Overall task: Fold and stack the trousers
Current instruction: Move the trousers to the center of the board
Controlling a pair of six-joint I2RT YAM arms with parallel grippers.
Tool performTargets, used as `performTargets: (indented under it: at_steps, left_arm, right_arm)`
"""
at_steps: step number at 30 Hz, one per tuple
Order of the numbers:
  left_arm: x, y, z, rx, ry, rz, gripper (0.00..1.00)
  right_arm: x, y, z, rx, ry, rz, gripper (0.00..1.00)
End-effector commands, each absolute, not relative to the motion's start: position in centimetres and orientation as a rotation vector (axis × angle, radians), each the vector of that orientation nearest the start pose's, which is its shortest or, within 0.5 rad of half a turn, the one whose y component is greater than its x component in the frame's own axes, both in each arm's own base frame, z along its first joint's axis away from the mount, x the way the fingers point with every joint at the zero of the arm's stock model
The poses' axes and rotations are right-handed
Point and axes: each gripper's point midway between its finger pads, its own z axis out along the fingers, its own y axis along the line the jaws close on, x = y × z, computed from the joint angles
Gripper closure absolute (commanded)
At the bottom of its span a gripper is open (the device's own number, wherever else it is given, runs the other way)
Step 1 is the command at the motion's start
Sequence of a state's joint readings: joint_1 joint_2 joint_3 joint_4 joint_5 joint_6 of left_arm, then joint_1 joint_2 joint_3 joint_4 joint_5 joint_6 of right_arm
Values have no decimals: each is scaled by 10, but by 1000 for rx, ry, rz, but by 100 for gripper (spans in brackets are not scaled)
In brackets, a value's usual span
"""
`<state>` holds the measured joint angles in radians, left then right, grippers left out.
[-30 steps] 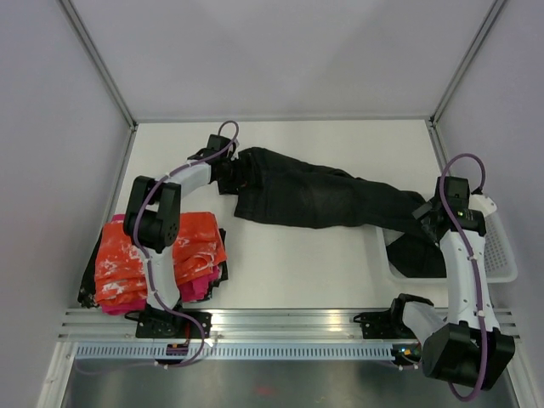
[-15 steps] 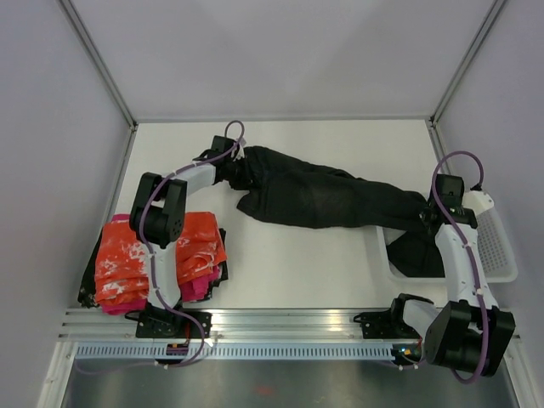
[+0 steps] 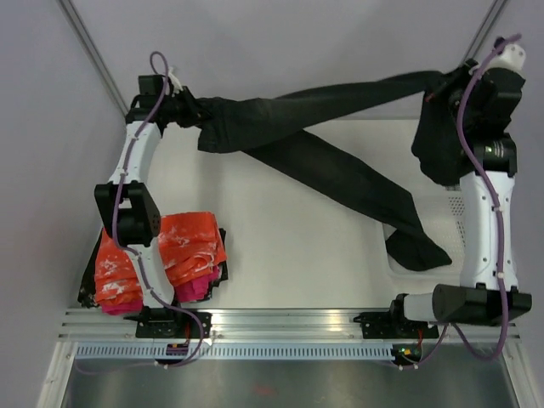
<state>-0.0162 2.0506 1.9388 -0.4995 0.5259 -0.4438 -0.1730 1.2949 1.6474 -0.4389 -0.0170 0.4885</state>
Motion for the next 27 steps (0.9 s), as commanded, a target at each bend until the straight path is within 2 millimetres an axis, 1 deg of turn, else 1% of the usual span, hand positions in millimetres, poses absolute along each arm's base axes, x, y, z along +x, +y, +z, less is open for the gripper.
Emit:
performTargets:
  at_steps: [1, 2, 3, 4, 5, 6, 7, 8, 9, 10, 11, 12, 13, 14, 15, 16, 17, 19, 20, 22, 23, 24, 25, 26, 27]
  left_arm:
    - [541, -46, 275, -218, 2107, -679, 98]
    - [540, -38, 275, -225, 2104, -660, 98]
    - [538, -23, 265, -263, 2124, -615, 98]
    - [536, -16, 262, -263, 2131, -585, 98]
    - [533, -10, 261, -267, 2132, -565, 98]
    - [532, 0, 258, -282, 2134, -534, 98]
    - [529, 6, 249, -290, 2152, -506, 98]
    - [528, 12, 245, -298, 2158, -485, 98]
    - [529, 25, 241, -328, 2159, -432, 98]
    - [529, 32, 235, -343, 2167, -406, 98]
    - [530, 40, 232, -358, 2169, -386, 98]
    - [532, 54, 227, -392, 2172, -353, 98]
    - [532, 61, 224, -417, 2174, -345, 98]
    - [531, 73, 224, -445, 2166, -341, 98]
    - [530, 78, 223, -459, 2164, -340, 98]
    - [530, 83, 225, -467, 2157, -339, 98]
    - [528, 88, 227, -476, 2152, -339, 98]
    - [525, 89, 234, -468, 2142, -345, 98]
    - [524, 86, 235, -458, 2142, -360, 98]
    - [523, 83, 236, -448, 2144, -376, 98]
    - [522, 81, 236, -444, 2147, -387, 98]
    - [522, 81, 235, -451, 2152, -392, 98]
    - [523, 80, 235, -453, 2153, -399, 98]
    - [524, 79, 237, -451, 2151, -413, 98]
    - [527, 77, 251, -448, 2123, -428, 98]
  right_arm:
    - [430, 25, 499, 186, 1515, 419, 100]
    - [438, 70, 493, 94, 1561, 486, 100]
    - [440, 89, 487, 38, 1584, 500, 100]
    - [441, 108, 476, 5, 1616, 533, 100]
    - [441, 140, 449, -38, 1680, 596, 100]
    - [440, 152, 434, -43, 1709, 622, 100]
    - [437, 163, 416, -25, 1744, 664, 100]
    - [428, 179, 383, -38, 1802, 692, 100]
    - [425, 182, 369, -13, 1826, 677, 100]
    - [420, 186, 354, 2, 1854, 682, 100]
    - [408, 194, 329, -16, 1895, 683, 100]
    - [406, 192, 316, -7, 1919, 645, 100]
    - [403, 188, 301, -5, 1956, 599, 100]
    - [401, 184, 287, 4, 1991, 561, 100]
    - [402, 179, 281, 14, 2012, 524, 100]
    - [407, 166, 278, 55, 2017, 439, 100]
    - [411, 159, 277, 79, 2027, 389, 100]
    - [419, 146, 277, 126, 2026, 290, 100]
    - [423, 144, 287, 136, 2003, 275, 100]
    - [429, 141, 292, 149, 1998, 257, 100]
    - [432, 148, 309, 128, 1968, 295, 100]
    - [435, 151, 318, 113, 1953, 310, 100]
    - [440, 154, 323, 104, 1947, 320, 100]
    - [445, 157, 348, 102, 1897, 336, 100]
    - [448, 156, 358, 88, 1881, 323, 100]
